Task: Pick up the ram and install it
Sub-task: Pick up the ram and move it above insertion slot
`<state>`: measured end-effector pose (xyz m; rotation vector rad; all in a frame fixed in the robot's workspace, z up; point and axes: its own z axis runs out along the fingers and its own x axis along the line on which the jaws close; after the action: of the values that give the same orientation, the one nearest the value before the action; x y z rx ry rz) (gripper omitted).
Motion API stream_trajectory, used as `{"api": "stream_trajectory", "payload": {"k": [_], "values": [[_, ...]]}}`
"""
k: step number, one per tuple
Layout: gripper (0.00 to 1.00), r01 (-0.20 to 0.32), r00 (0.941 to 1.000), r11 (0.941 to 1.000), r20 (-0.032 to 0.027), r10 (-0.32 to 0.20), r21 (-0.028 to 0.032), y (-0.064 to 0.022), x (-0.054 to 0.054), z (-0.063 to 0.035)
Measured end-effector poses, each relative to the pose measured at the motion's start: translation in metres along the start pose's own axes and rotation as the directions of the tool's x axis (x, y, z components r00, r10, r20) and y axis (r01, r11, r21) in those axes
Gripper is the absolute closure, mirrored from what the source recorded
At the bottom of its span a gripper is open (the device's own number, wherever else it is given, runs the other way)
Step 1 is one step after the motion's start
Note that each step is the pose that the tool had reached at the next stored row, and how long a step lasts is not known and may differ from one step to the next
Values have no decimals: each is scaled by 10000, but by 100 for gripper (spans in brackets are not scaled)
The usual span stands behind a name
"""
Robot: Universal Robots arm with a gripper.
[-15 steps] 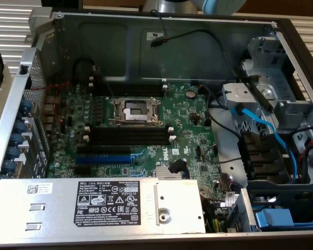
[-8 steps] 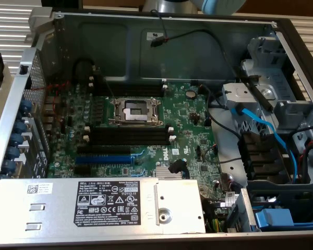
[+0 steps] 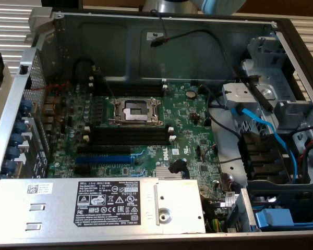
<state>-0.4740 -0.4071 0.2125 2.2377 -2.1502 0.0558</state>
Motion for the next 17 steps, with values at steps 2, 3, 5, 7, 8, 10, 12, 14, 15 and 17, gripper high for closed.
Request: {"api": "stream_trajectory", "payload": {"k": [2,3,5,7,8,10,12,14,15,17], "values": [[88,-16,10000,10000,-66,15,-6,3,2,-26],[88,-24,10000,10000,-95,24,-8,4,3,-41],[88,-37,9999,10000,-139,37,-9,6,5,-73],[88,-46,9999,10000,-164,46,-10,9,7,-111],[88,-48,9998,10000,-175,48,-11,9,8,-130],[88,-56,9998,10000,-210,56,-10,10,8,-176],[88,-61,9996,10000,-262,61,-10,10,6,-224],[88,-63,9995,10000,-317,62,-10,10,2,-272],[88,-64,9994,10000,-349,63,-10,9,-1,-300],[88,-65,9992,10000,-400,65,-12,9,-5,-370]]}}
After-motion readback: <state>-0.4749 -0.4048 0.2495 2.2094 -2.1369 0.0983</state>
